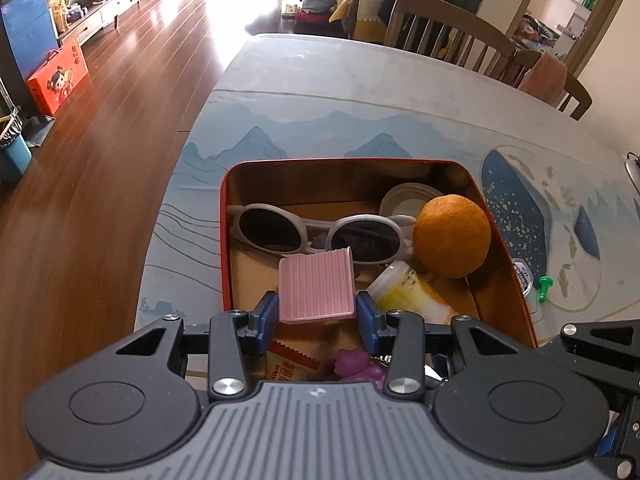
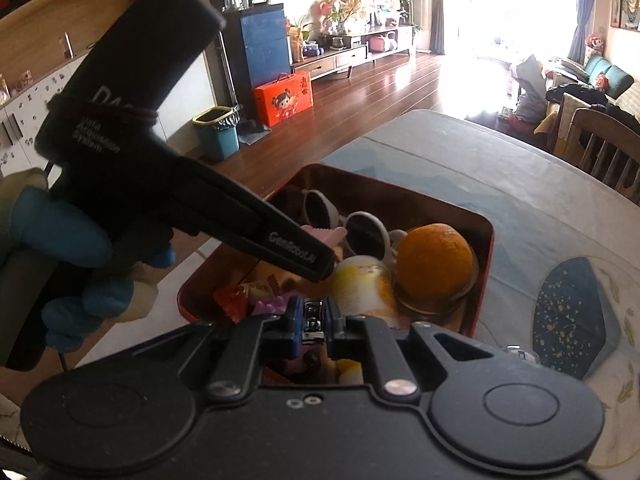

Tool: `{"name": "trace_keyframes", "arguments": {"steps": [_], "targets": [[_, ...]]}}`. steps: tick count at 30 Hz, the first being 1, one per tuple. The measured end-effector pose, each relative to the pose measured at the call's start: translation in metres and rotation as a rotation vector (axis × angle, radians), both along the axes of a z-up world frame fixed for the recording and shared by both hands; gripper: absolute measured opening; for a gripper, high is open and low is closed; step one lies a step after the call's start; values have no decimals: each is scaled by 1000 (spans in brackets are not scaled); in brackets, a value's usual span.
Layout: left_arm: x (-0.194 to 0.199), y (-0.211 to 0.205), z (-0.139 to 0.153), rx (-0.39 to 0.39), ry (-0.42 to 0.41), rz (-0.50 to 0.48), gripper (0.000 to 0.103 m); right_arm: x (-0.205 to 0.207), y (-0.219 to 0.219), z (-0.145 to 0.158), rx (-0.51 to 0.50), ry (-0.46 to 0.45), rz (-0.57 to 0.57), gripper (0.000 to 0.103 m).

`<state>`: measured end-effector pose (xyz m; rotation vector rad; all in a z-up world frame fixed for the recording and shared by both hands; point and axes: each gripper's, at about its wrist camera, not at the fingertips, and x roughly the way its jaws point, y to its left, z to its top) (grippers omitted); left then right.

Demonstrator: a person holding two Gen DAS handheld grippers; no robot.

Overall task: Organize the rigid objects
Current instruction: 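Lower the pink block and nail clipper into the red tin and open both grippers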

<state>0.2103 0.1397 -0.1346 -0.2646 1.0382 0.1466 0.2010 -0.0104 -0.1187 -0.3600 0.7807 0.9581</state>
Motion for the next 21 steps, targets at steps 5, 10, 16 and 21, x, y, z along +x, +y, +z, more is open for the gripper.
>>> {"name": "trace_keyframes", "arguments": {"steps": [5,10,16,21], "targets": [[3,-3,-3,8,5,-13,42,0,0,-3,-15,20,-4,13],[5,-8,-5,21,19,-26,42,-1,-3,-2,-12,39,-7,19],[7,-14,-7,27,28,-25,42,-3,-17,7,12,43,-31,28],[4,-15,-7,11,29,-1,43,-2,-30,15,40,51,-63,34]]}}
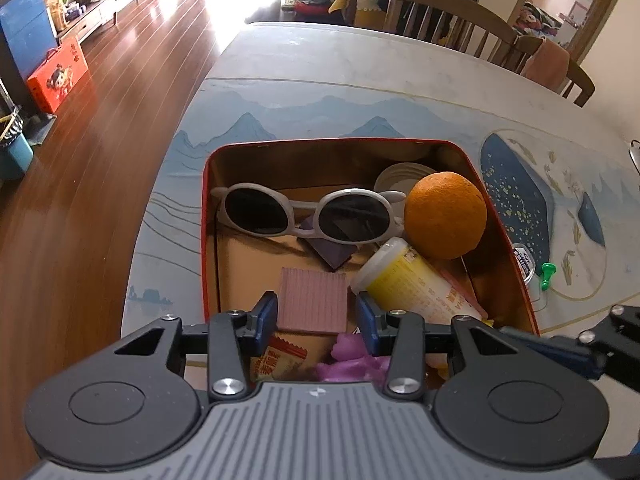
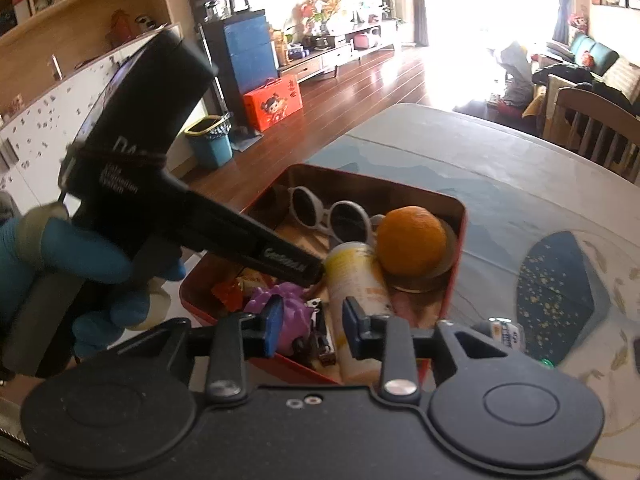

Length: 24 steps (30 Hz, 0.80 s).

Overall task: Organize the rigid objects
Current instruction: 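Lower the pink block and nail clipper into the red tin and open both grippers, then withdraw both grippers from the red tin toward the black-capped bottle and green pushpin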

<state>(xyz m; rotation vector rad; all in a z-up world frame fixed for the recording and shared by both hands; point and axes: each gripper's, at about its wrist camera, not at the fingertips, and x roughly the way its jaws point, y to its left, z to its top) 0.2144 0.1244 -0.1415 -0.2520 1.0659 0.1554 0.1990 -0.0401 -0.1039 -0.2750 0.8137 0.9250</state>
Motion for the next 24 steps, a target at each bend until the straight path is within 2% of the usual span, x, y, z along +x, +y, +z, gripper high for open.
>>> {"name": "trace_keyframes", "arguments": {"steps": [5,14,17,24], "targets": [[-7,-6,5,8,-18,17,50,3,-14,8,19,5,-21,40],[-22,-27,30,23,-87,41,52,7,-47,21,53,-14,-46,51],[-26,-39,41,25,-121,43,64,10,-62,24,56,-22,-51,56],[-27,-68,56,37,-168,37,65,22,-96,25,61,-25,-78,64]]}}
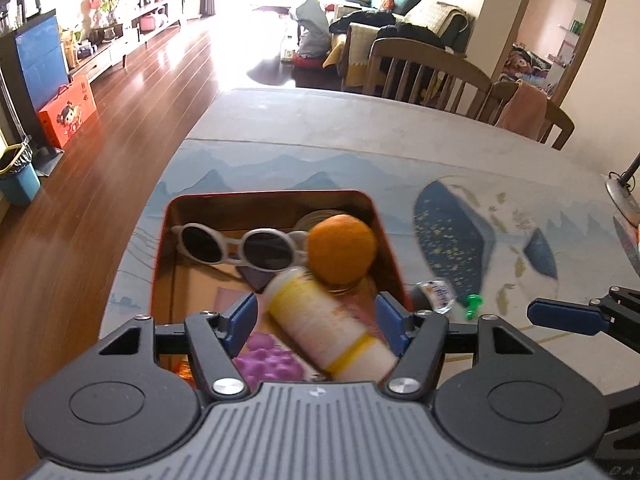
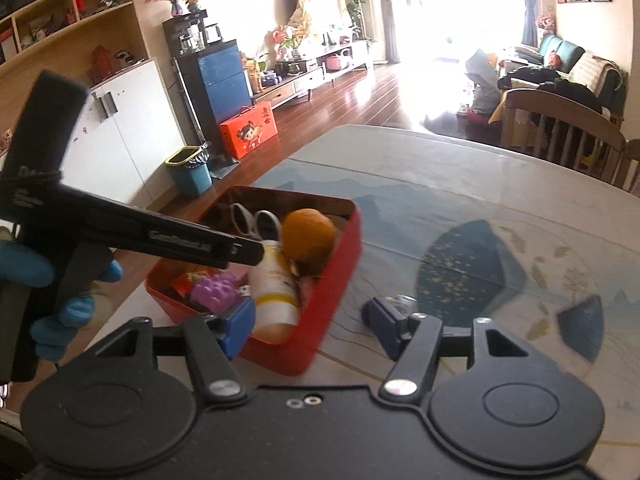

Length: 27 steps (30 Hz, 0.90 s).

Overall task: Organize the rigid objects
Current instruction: 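Withdraw both grippers from the red tin toward the black-capped bottle and green pushpin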

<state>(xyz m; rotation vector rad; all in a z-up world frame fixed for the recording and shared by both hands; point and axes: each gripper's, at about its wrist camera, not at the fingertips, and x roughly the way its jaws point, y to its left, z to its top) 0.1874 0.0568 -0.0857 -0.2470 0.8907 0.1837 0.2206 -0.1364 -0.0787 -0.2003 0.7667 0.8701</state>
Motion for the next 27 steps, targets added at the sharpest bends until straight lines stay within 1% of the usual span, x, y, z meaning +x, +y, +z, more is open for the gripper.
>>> {"name": "trace_keyframes", "arguments": {"steps": [2,4,8,10,11,12,17,19,21,27], "targets": [[1,-9,1,0,-5,0,65,3,-9,-1,1,2,-7,66],[1,-18,2,5,-7,-4,65,6,-17,-1,3,3,-15,71],[6,-36,4,13,-15,-14,66,13,-33,-3,7,2,-24,76],[8,-46,4,27,-21,-14,70,17,-41,-3,7,0,-27,80],[8,-51,5,39,-27,-8,78,18,-44,-3,6,-3,-27,81],[8,-55,5,48,-35,-4,81,20,-48,-4,4,-4,-25,81],[15,-75,2,50,-37,-4,81,28,-63,-8,-4,2,-7,89],[17,-83,1,49,-36,-4,81,30,-67,-10,-16,-3,4,96],[20,-90,-1,47,-38,-7,81,31,-71,-13,-27,-17,16,100],[29,-111,-8,41,-49,-10,81,37,-79,-21,-58,-52,66,102]]}}
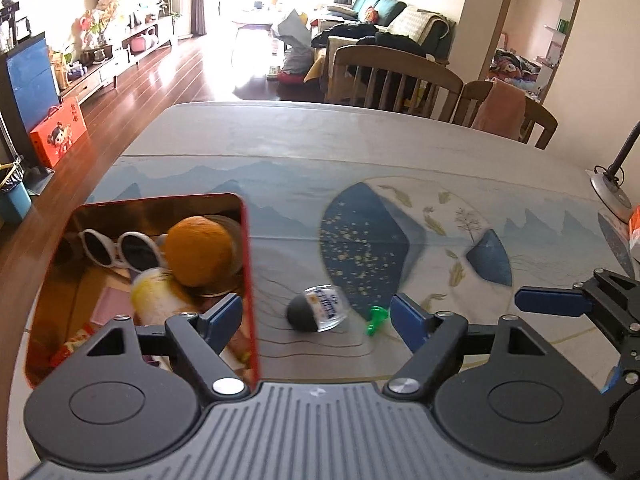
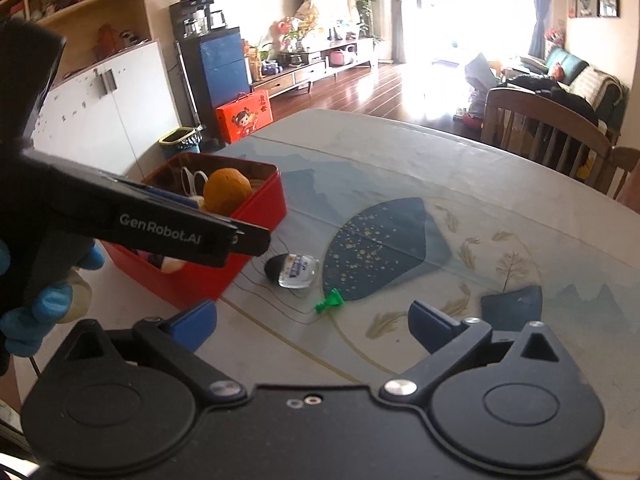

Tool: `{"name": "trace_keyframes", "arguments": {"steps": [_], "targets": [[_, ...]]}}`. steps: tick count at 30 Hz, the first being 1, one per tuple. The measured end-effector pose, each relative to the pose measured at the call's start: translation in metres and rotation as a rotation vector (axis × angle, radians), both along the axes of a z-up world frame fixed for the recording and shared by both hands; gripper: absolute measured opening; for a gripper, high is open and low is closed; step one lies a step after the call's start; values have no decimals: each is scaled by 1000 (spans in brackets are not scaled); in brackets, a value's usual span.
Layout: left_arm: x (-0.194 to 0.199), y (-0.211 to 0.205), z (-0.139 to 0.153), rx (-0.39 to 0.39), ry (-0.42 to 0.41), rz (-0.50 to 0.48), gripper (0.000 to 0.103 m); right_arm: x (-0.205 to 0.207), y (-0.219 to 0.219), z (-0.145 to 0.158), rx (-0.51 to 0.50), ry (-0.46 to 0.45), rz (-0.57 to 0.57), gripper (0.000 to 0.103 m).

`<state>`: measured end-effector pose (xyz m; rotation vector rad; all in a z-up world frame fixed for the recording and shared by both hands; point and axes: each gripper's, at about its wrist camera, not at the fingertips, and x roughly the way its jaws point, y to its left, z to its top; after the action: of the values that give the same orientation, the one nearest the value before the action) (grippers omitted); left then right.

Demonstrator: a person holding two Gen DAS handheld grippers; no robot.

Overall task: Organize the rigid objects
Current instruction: 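Withdraw both grippers from the red tin toward the black-capped bottle and green pushpin, then grasp the black-capped small bottle with the left gripper while the right gripper grasps the green pushpin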

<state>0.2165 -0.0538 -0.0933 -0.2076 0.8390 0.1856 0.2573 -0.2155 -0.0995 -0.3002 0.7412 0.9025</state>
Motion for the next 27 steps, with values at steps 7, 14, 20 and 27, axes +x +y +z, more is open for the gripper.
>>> {"name": "trace_keyframes", "arguments": {"steps": [7,14,20,27], "targets": [[12,-14,-12,-32,3,0,81,10,-3,-12,-23,-17,64,102],[24,-15,-30,-57,27,28,81,17,0,-26,-34,0,119,100],[42,-14,-51,-54,93,49,81,24,7,-38,-44,34,171,94],[61,-20,-57,13,119,43,82,35,16,-48,-54,55,196,80]]}}
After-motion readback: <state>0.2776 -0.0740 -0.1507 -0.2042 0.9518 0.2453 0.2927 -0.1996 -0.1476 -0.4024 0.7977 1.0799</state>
